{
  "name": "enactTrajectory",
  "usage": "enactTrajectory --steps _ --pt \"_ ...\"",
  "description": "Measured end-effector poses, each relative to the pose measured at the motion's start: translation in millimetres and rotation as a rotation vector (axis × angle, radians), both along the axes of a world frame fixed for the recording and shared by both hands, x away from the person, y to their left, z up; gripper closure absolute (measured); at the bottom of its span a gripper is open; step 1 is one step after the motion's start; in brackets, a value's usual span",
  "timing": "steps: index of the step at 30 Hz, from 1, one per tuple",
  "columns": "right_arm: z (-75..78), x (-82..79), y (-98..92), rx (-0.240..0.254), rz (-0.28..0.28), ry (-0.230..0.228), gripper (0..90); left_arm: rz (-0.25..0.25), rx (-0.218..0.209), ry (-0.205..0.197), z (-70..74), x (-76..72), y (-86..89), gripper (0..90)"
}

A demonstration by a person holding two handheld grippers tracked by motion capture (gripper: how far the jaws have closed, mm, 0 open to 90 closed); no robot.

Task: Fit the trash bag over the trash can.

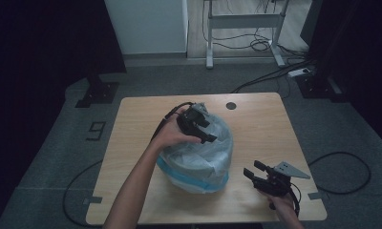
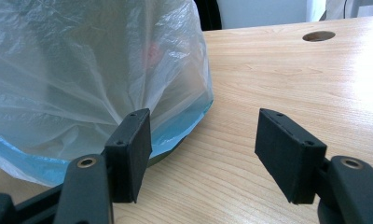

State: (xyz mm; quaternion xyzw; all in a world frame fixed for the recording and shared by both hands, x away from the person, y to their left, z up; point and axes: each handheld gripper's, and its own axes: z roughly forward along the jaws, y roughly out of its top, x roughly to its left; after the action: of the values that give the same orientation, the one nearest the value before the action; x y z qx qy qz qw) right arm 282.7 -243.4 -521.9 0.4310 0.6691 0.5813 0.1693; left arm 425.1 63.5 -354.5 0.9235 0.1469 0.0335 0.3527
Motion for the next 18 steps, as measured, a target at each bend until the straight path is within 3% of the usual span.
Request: enactTrajectory --steps 3,7,13,18 --pt "-0.6 0.3 0.7 0.0 -0.002 0.005 35.5 -0.016 -0.038 0.003 6.0 -7.0 6.2 32.2" --pt "-1.2 0.1 3.8 -0.009 0.005 0.006 35.5 -0.044 -0.035 0.009 3.9 -16.1 6.0 32.3" --pt "-1.5 -0.6 6.0 -0.015 0.01 0.007 35.4 -0.078 0.029 0.011 -3.8 -23.4 -3.6 33.0" --pt "-1.6 0.2 4.1 -0.014 0.008 0.008 35.4 -0.104 0.118 0.011 -10.9 -24.8 -15.2 33.4"
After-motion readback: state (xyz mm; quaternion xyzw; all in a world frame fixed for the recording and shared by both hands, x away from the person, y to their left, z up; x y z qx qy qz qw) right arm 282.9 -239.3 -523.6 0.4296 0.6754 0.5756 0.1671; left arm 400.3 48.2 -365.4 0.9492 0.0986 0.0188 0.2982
